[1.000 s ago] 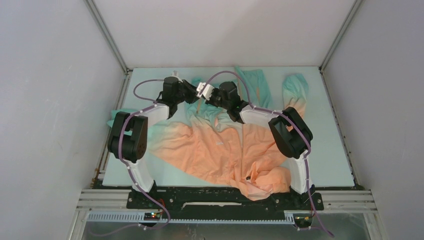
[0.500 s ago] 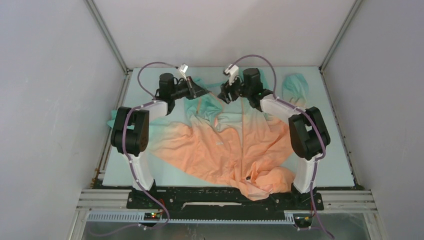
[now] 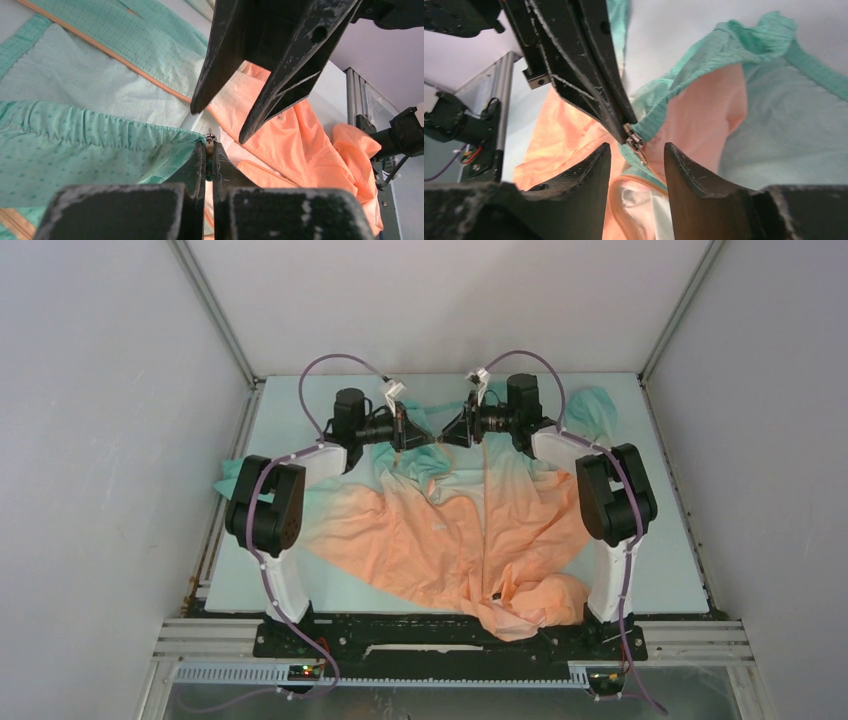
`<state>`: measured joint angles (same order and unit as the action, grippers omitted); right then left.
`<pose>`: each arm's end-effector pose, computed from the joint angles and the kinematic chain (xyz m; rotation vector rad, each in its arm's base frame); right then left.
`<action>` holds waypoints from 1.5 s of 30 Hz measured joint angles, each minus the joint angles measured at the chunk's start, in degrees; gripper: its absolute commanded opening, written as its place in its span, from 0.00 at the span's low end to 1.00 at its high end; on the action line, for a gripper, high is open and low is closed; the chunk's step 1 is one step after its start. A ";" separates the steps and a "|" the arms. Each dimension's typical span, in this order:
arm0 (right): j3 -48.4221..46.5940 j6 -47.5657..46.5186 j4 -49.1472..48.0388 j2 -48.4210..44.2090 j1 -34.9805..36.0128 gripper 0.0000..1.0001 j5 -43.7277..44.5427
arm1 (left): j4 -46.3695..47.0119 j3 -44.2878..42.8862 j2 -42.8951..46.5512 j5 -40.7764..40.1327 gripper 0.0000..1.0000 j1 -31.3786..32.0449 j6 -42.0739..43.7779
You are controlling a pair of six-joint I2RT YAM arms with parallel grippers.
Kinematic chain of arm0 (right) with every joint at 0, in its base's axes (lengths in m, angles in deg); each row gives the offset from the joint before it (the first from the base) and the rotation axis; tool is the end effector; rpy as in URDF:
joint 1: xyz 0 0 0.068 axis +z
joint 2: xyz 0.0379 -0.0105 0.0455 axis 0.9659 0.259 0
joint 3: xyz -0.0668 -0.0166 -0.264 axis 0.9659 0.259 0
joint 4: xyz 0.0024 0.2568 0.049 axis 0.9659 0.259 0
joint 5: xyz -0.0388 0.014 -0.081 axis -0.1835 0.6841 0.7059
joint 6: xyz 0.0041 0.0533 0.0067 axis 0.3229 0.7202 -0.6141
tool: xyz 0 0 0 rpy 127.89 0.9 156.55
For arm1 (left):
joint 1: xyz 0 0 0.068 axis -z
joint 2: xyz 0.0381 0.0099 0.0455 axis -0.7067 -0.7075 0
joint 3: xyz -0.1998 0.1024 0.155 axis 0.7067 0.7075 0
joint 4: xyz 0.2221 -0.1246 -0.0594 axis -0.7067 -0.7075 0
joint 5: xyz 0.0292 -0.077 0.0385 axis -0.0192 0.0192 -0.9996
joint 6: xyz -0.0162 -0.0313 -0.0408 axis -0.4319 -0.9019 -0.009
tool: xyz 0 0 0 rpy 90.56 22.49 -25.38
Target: Zip up the jacket
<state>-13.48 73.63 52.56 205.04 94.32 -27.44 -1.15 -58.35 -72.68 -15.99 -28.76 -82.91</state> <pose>0.4180 0.1785 0.2242 -0.8642 1.7386 1.2751 0.3929 -0.1443 0.2178 0.7211 1.7814 -1.2406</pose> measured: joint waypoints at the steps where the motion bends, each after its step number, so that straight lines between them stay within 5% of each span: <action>1: 0.04 0.55 -0.50 0.31 0.11 0.43 -0.87 | 0.33 0.00 0.00 0.28 0.00 -0.04 0.11; 16: -0.02 3.50 -2.69 2.78 0.15 0.45 -7.06 | 7.17 1.62 0.00 3.50 0.00 -0.37 -2.43; 21: -0.63 2.95 -1.75 3.78 0.55 0.29 -7.43 | 13.05 2.47 0.00 5.57 0.00 -0.66 -6.64; 23: -0.87 2.99 -1.46 3.89 0.79 0.08 -7.43 | 14.05 2.47 0.00 5.70 0.00 -0.76 -7.21; 25: -1.09 2.71 -1.55 3.89 1.03 0.00 -7.74 | 13.92 2.47 0.00 5.38 0.05 -0.87 -7.37; 27: -1.18 2.49 -1.55 3.89 1.18 0.00 -7.87 | 12.94 2.45 0.00 4.74 0.24 -1.09 -7.30; 31: -0.92 2.47 -2.01 3.89 1.20 0.00 -7.10 | 11.61 2.47 -0.04 3.10 0.45 -1.90 -9.38; 40: -0.39 2.54 -4.02 3.89 1.22 0.00 -5.14 | 44.61 5.57 -6.95 0.76 0.53 -3.67 -39.36; 45: -0.28 2.95 -4.74 3.89 1.22 0.00 -4.50 | 51.82 9.11 -8.76 -3.34 0.63 -4.20 -46.97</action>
<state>-13.76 76.58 47.81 208.93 95.55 -31.95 50.67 -49.24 -81.44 -19.33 -32.95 -129.88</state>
